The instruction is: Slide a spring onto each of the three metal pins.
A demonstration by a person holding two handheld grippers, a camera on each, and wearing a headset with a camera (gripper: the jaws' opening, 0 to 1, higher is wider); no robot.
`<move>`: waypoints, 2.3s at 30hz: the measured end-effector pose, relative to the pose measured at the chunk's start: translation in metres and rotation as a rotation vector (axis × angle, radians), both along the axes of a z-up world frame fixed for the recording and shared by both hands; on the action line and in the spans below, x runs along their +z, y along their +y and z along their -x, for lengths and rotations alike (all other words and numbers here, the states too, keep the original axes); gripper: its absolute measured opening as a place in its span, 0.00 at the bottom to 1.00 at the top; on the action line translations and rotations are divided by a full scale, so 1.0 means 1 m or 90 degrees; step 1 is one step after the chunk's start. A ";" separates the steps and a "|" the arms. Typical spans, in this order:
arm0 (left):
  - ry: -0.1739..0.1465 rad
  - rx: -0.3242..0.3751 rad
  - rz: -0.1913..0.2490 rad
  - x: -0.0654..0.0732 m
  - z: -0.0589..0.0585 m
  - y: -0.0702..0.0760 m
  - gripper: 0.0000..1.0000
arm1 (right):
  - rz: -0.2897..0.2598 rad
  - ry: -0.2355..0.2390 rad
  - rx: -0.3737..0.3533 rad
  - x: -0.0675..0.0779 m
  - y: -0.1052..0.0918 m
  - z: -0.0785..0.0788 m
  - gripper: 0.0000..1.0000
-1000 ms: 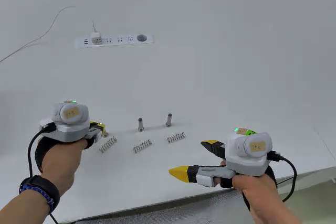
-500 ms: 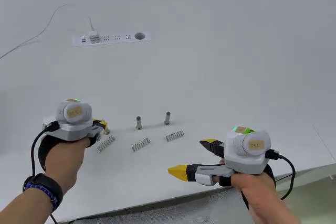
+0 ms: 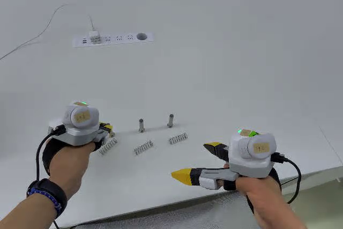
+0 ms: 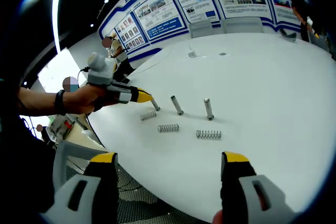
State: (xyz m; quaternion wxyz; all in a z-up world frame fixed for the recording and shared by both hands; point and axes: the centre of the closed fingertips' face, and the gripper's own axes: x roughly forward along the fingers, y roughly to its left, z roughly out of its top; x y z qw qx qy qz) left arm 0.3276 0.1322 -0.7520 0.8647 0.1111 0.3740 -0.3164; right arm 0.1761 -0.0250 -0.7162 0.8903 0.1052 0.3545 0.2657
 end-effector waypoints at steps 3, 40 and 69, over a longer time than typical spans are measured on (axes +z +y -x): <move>-0.007 -0.012 -0.010 0.000 0.002 -0.002 0.08 | -0.001 0.000 0.001 0.000 0.001 0.000 0.82; 0.018 -0.010 -0.004 -0.005 0.007 0.011 0.26 | -0.006 0.008 0.010 -0.003 0.006 0.002 0.81; 0.074 -0.024 0.012 -0.015 0.049 0.037 0.54 | -0.003 0.005 0.012 -0.003 0.007 0.001 0.81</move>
